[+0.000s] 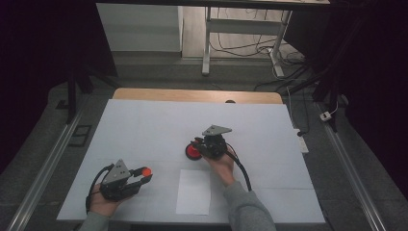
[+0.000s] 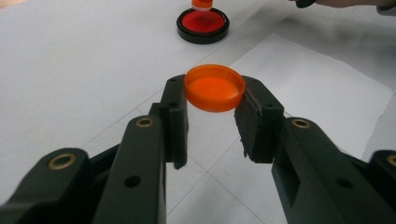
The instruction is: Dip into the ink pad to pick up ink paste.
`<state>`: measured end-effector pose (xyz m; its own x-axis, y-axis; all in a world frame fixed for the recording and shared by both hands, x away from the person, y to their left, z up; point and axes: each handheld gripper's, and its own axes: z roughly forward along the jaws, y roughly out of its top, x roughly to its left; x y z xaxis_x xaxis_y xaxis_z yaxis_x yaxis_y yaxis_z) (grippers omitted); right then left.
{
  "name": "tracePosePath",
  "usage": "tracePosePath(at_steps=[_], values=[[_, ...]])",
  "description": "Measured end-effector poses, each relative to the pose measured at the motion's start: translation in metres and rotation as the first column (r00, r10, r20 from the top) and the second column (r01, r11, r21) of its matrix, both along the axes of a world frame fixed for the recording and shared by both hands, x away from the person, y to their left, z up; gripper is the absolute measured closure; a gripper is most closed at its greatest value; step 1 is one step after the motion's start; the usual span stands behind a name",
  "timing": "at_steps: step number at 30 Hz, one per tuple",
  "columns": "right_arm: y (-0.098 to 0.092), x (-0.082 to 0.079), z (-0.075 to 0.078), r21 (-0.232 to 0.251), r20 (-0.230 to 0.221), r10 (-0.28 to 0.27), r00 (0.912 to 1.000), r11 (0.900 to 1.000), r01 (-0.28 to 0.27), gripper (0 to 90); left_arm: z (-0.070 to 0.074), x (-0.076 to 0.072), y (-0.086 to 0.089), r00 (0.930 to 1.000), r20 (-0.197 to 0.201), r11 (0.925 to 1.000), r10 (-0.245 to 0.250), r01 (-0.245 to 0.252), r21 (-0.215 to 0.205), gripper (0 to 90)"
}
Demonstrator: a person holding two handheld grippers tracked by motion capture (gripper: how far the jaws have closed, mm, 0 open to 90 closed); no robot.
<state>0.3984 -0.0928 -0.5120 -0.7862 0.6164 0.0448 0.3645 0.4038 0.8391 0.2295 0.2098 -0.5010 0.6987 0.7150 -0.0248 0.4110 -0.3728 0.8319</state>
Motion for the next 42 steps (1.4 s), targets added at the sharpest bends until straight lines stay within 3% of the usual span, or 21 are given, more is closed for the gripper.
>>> tracePosePath(at_steps=[11,15,24,32,42], values=[[0.004,0.001,-0.007,-0.022,-0.012,0.009,0.9999,1.0,-0.009,72.7,0.0,0.0,0.001,1.0,-0.002,1.0,0.002,-0.002,-0.001,65.1],[0.004,0.001,-0.008,-0.056,-0.021,0.009,0.9997,0.998,-0.01,72.7,-0.001,0.001,0.0,1.0,-0.002,1.0,0.002,-0.002,0.0,65.1],[0.002,0.0,-0.01,-0.05,-0.012,0.012,0.9999,0.999,-0.012,73.0,0.0,0.0,0.0,1.0,0.001,1.0,0.003,-0.003,0.0,65.1],[-0.003,-0.003,-0.017,0.014,-0.003,-0.001,1.0,1.0,0.002,73.0,0.0,0.0,0.0,1.0,0.001,1.0,0.004,-0.004,0.002,65.1],[-0.004,-0.006,-0.019,0.019,0.021,-0.002,0.9998,1.0,0.002,73.1,0.001,-0.001,0.0,1.0,0.003,1.0,0.004,-0.004,0.001,65.1]])
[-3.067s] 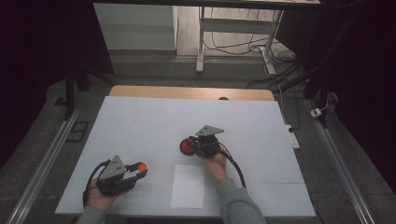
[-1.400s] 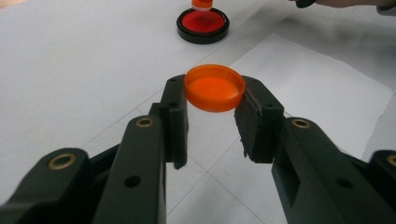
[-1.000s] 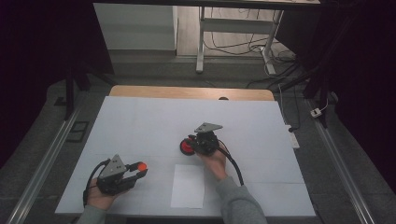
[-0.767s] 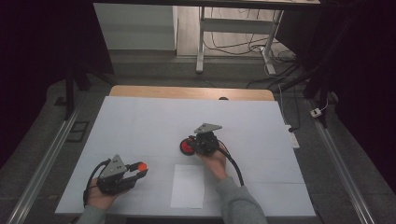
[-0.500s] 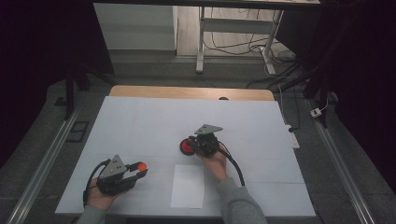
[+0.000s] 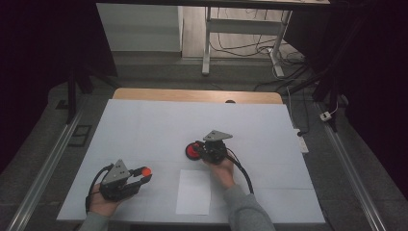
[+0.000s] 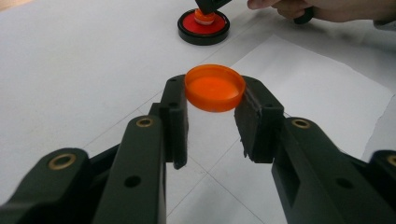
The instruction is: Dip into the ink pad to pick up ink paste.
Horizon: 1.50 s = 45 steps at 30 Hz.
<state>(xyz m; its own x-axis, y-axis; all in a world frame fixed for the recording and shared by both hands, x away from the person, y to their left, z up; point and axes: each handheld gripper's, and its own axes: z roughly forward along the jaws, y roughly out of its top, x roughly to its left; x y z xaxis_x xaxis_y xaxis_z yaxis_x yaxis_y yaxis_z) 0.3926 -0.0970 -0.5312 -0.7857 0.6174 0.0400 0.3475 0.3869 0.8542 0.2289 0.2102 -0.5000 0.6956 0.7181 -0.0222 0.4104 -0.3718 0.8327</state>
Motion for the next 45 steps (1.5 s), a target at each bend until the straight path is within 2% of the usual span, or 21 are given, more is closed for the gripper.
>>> tracePosePath(at_steps=[5,7,21,31,37,38,41,45], values=[[0.0,-0.001,-0.001,0.001,0.005,-0.004,1.0,1.0,0.004,73.2,0.001,0.0,0.0,1.0,0.003,1.0,0.001,-0.001,-0.001,65.1],[0.002,-0.002,0.0,-0.016,0.017,-0.014,0.9998,1.0,0.014,73.1,0.0,0.0,0.0,1.0,0.002,1.0,0.001,-0.001,0.0,65.1],[0.001,-0.003,-0.003,0.003,0.029,-0.02,0.9994,1.0,0.02,73.2,0.001,0.0,0.001,1.0,0.002,1.0,0.003,-0.003,0.001,65.1],[0.003,-0.005,-0.003,-0.011,0.044,-0.019,0.9989,1.0,0.019,73.1,0.001,0.0,0.001,1.0,0.0,1.0,0.003,-0.003,-0.002,65.1],[0.003,-0.004,0.0,-0.01,0.028,-0.028,0.9992,1.0,0.028,72.7,0.001,0.0,0.002,1.0,0.002,1.0,0.007,-0.007,-0.004,65.1],[0.001,-0.004,0.001,0.004,0.016,-0.032,0.9994,0.999,0.031,72.7,0.001,0.0,0.002,1.0,0.002,1.0,0.007,-0.007,-0.005,65.1],[-0.005,-0.006,0.009,0.131,0.018,-0.045,0.9988,0.991,0.042,72.7,0.0,0.002,0.004,0.9999,-0.001,0.9999,0.012,-0.012,-0.007,65.1],[-0.008,-0.008,0.019,0.147,0.028,-0.03,0.9992,0.989,0.025,72.7,0.001,0.001,0.004,0.9999,0.002,0.9999,0.012,-0.012,-0.008,65.1]])
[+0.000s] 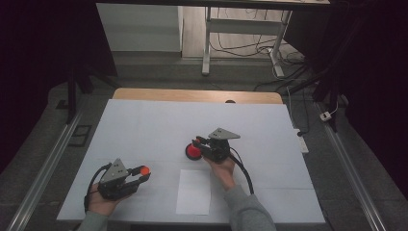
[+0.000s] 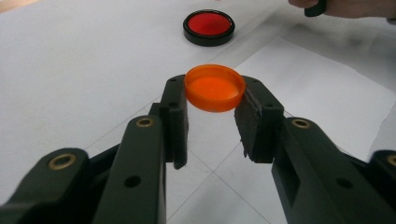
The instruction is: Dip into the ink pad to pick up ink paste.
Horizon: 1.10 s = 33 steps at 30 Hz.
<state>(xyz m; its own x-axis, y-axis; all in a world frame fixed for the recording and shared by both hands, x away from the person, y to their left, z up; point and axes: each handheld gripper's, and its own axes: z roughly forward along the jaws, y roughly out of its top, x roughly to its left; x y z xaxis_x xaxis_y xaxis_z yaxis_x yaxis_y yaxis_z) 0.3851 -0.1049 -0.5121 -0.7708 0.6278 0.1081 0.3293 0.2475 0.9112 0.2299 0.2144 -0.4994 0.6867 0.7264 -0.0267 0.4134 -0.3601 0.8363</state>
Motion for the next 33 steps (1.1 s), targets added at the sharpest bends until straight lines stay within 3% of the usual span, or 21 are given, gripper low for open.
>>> tracePosePath(at_steps=[14,33], values=[[-0.016,-0.007,0.013,-0.015,-0.006,0.037,0.9993,0.999,-0.037,72.6,0.0,0.0,-0.001,1.0,-0.001,1.0,0.002,-0.002,-0.001,65.0],[-0.031,-0.017,0.023,0.009,0.006,0.056,0.9984,0.998,-0.056,72.5,-0.001,0.0,0.0,1.0,-0.002,1.0,0.001,-0.001,-0.002,65.0]])
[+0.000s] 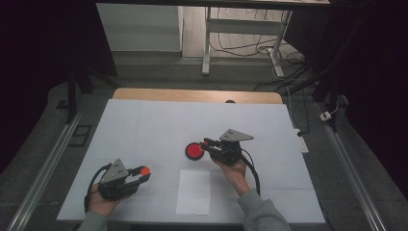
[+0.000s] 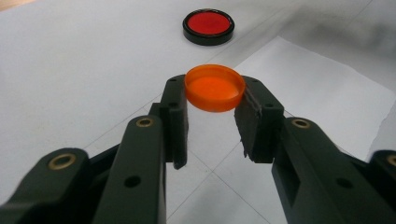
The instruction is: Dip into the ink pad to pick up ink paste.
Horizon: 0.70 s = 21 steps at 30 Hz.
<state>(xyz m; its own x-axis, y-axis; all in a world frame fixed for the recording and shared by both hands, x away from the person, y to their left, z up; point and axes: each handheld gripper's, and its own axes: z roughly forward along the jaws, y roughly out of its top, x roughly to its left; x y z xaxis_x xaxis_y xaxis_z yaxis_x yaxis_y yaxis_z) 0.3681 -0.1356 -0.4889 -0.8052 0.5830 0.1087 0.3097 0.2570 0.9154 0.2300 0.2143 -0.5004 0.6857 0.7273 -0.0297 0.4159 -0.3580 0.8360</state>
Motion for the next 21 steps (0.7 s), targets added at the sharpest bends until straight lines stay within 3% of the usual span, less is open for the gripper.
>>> tracePosePath(at_steps=[21], values=[[-0.02,-0.015,0.001,0.033,-0.007,0.022,0.9997,0.999,-0.022,72.5,0.0,0.001,-0.001,1.0,-0.003,1.0,0.0,0.0,-0.001,65.0]])
